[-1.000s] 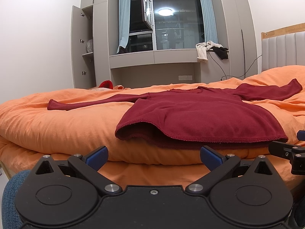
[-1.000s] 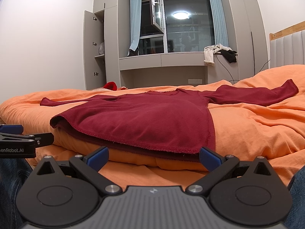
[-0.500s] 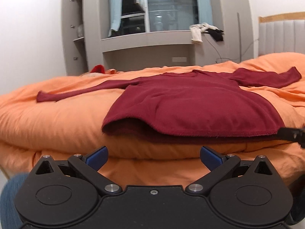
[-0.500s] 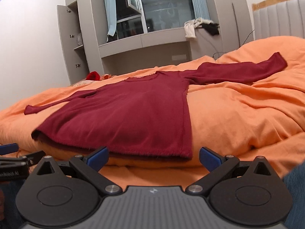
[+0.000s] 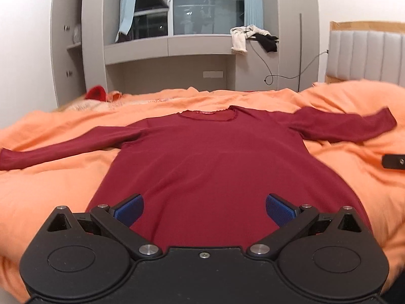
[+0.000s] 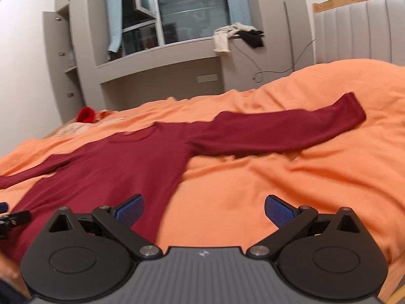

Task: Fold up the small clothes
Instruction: 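Move the right tool toward the cuff of a shirt sleeve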

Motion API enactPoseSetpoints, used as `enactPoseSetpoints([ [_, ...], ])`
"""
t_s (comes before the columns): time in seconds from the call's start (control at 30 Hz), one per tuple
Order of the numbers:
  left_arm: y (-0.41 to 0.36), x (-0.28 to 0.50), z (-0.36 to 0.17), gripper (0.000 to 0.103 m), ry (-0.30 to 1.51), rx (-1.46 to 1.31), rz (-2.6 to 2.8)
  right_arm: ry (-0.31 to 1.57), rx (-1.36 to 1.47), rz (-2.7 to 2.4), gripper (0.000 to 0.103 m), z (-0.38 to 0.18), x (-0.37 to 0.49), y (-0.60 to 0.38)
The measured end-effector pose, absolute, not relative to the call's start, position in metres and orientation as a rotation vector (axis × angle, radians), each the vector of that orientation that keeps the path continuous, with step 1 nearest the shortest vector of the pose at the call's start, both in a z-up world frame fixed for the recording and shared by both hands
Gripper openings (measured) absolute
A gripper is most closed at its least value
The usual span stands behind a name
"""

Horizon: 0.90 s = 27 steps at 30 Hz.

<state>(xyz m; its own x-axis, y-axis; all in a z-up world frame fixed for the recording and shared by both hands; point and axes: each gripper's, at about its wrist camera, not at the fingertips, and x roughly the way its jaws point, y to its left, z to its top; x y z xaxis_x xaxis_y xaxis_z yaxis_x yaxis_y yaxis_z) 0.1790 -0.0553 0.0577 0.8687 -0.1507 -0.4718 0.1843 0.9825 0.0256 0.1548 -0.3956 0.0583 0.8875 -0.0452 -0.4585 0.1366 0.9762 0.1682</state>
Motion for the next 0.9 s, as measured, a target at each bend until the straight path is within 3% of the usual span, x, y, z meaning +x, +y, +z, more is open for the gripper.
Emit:
enactPoseSetpoints([
  [0.47, -0.089, 0.333, 0.039, 0.102, 0.525, 0.047, -0.14, 0.425, 0.024, -0.276, 0.103, 0.063, 0.253, -0.439],
  [0.9, -0.09, 0.355, 0.003, 0.102, 0.586, 0.065, -0.112, 0.451, 0.053, -0.344, 0.103, 0.045, 0.287, -0.478],
])
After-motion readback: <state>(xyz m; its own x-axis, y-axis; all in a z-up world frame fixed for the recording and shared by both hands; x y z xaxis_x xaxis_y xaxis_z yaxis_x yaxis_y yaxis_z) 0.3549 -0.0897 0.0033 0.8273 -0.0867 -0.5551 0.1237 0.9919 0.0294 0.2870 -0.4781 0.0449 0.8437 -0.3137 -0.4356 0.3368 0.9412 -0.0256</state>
